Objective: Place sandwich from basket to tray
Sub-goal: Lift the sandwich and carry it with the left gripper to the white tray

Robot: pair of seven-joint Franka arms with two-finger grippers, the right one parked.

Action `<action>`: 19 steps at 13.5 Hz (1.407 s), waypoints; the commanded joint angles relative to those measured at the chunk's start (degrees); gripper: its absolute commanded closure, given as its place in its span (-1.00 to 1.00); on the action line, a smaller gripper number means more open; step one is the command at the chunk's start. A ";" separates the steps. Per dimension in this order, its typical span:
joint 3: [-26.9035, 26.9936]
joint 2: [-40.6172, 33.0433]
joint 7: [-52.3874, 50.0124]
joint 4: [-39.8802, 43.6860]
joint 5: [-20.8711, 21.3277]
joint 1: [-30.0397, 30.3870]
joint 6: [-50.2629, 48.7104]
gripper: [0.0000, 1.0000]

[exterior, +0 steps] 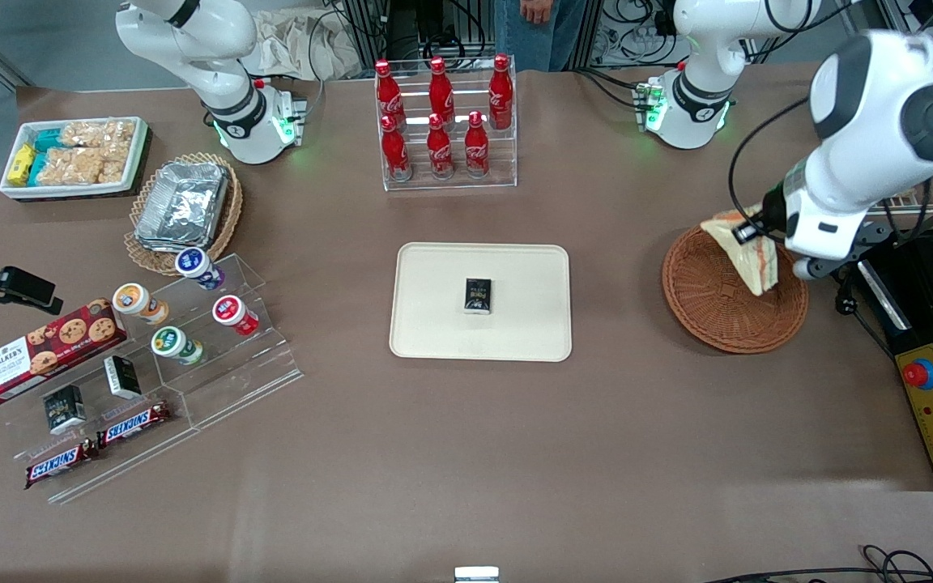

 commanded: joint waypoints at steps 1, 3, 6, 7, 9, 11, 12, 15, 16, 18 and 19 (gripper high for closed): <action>-1.24 2.49 3.63 3.95 -1.64 -3.27 -1.13 1.00; -2.39 2.67 8.37 4.84 -2.15 -5.30 -1.31 1.00; -4.41 3.71 10.92 4.58 -2.69 -8.63 1.32 1.00; -4.41 4.85 12.68 4.49 -3.21 -10.04 2.29 1.00; -4.59 6.79 15.84 3.44 -2.08 -13.37 6.40 1.00; -4.68 7.93 15.51 0.98 2.03 -17.85 11.51 1.00; -4.68 9.50 15.16 0.62 3.28 -20.05 13.01 1.00; -4.68 12.68 11.22 -5.33 3.46 -22.26 23.26 1.00; -4.68 14.34 9.28 -6.49 4.07 -23.49 26.00 1.00; -4.68 19.08 5.86 -5.54 5.04 -23.59 26.91 1.00; -4.68 21.10 4.01 -5.27 5.13 -23.76 28.04 1.00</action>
